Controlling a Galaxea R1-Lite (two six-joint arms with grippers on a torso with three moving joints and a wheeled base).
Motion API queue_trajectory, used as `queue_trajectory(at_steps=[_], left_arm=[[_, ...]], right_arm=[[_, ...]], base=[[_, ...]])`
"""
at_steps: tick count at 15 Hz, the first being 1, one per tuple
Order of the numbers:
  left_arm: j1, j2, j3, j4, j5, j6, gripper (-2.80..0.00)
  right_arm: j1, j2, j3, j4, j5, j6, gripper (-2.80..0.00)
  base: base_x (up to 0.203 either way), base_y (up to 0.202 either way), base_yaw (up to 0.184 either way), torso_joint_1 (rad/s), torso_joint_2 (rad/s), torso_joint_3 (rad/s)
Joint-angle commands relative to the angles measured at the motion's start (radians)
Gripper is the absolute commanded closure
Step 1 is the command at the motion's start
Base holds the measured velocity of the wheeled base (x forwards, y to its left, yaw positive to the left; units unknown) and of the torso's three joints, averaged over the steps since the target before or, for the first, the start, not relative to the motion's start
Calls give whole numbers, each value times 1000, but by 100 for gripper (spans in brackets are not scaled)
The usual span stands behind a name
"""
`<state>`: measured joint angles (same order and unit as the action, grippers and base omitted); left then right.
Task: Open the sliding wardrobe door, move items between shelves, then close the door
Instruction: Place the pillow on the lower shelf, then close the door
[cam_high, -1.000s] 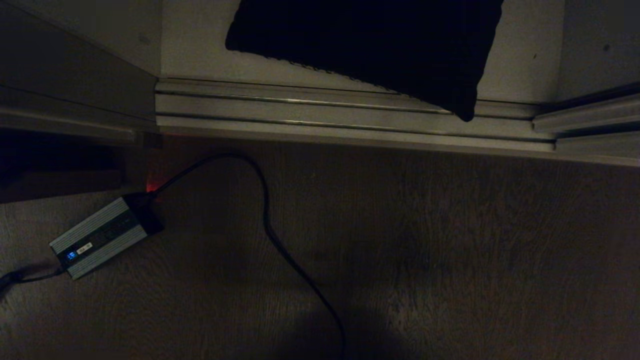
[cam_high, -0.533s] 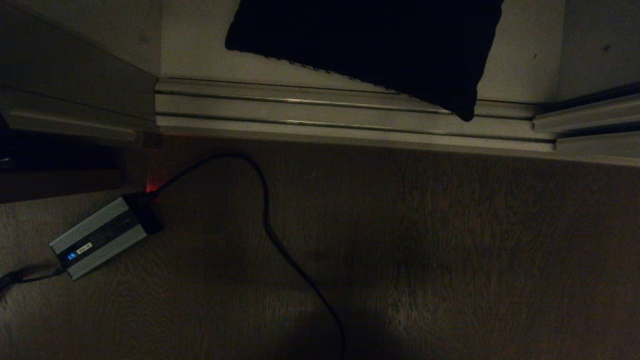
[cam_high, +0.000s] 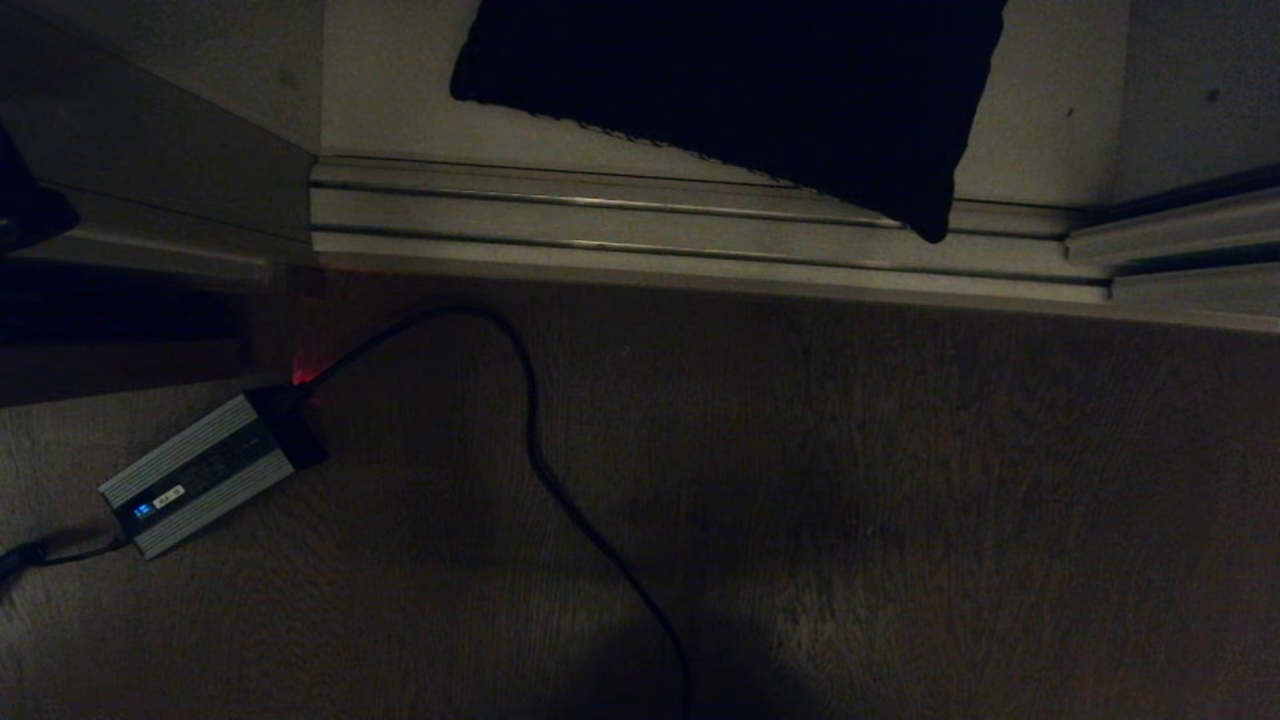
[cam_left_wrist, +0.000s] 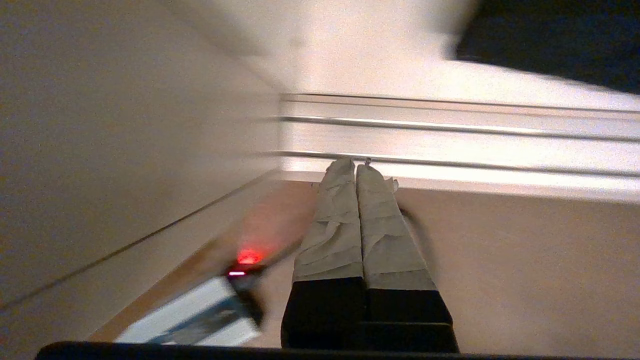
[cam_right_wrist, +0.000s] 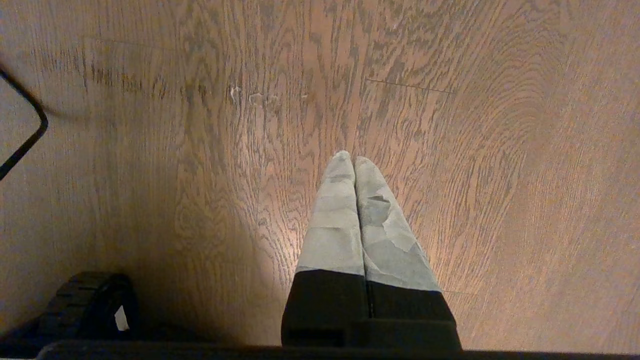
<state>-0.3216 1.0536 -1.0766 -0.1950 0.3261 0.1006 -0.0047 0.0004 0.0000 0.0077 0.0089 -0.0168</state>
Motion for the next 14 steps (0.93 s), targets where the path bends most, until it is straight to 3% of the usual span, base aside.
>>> queue_trajectory(at_steps=[1,6,8,14], left_arm=[[46,5,-118,168,-141,-39,0],[252,-55,-150,415,-545,-71,0],[328,-108,-164,500,-642,-64,0],[366,-312,-162,682,-652,-65,0]], right_arm=[[0,-2,4,0,0,0,0],[0,-1,4,0,0,-1,0],[0,-2,3,0,0,0,0],[0,-2,3,0,0,-2,0]], base=[[0,0,0,0,0,0],[0,0,0,0,0,0],[0,0,0,0,0,0],[0,0,0,0,0,0]])
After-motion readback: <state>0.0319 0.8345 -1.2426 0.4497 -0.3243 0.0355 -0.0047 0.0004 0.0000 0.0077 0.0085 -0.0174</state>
